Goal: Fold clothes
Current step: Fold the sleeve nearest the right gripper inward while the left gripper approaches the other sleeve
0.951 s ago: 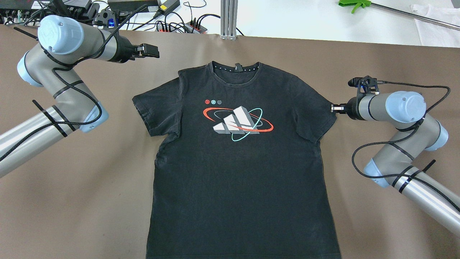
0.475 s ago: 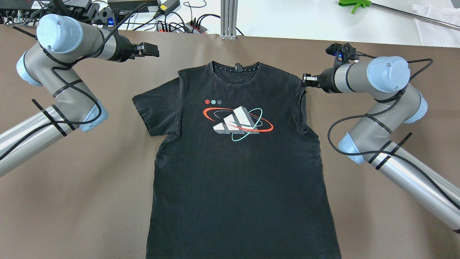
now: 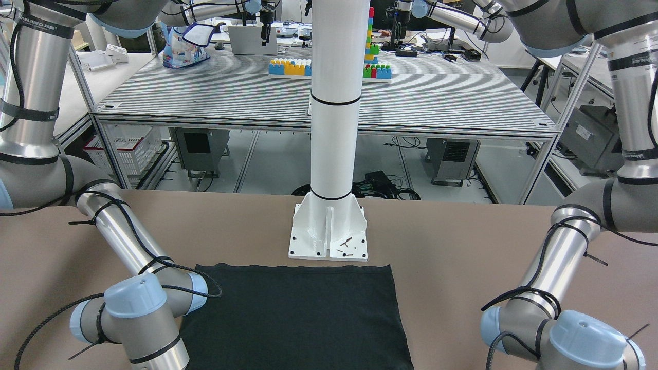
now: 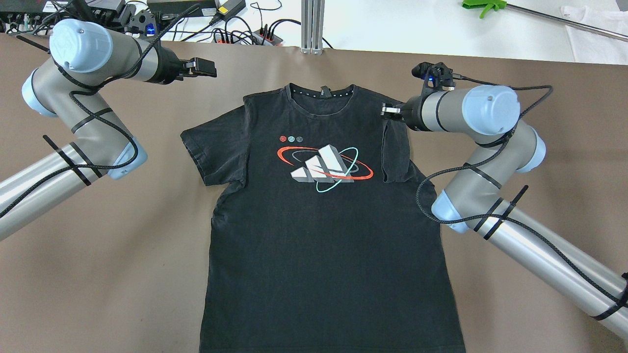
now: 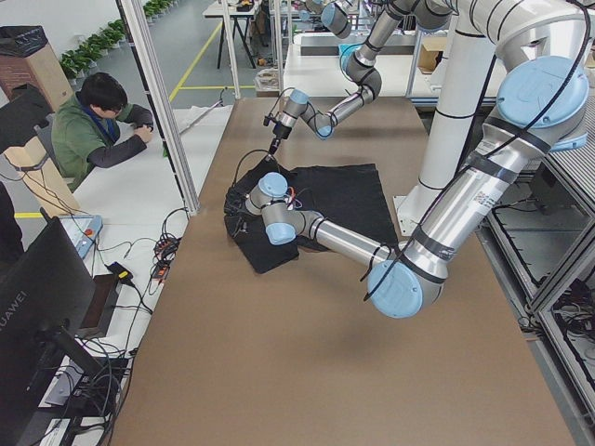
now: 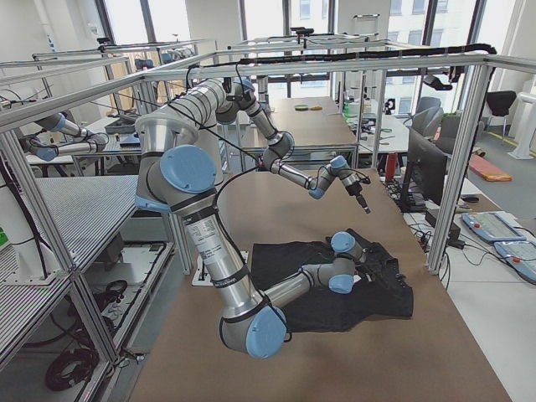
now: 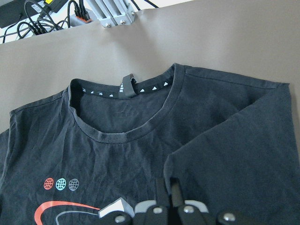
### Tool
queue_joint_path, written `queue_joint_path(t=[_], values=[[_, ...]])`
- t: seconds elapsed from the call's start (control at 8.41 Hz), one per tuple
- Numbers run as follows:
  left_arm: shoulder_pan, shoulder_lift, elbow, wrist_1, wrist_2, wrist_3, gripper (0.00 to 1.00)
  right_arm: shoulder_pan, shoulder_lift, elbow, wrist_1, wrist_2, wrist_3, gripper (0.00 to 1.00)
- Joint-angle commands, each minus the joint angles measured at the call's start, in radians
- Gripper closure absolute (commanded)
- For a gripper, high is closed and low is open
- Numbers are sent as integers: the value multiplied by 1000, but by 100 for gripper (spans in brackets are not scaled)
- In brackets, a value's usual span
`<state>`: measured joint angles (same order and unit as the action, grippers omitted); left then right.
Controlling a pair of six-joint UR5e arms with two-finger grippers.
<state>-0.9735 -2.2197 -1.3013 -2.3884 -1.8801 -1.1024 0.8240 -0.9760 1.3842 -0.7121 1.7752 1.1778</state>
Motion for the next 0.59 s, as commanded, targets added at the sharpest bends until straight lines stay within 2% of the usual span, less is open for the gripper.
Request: queue_joint_path(t=[0.0, 0.12, 0.24, 0.36, 0.48], values=[[2, -1, 4, 0, 39, -2, 0, -26, 6, -1, 0, -36, 2, 100], [4, -3, 4, 2, 41, -2, 0, -26, 6, -2, 2, -42, 2, 100], [4, -3, 4, 0, 41, -2, 0, -26, 6, -2, 2, -43, 2, 85], [4, -3, 4, 2, 41, -2, 0, -26, 5, -2, 3, -57, 0, 7], [4, -3, 4, 2, 39, -2, 0, -26, 6, -4, 3, -71, 26, 6]])
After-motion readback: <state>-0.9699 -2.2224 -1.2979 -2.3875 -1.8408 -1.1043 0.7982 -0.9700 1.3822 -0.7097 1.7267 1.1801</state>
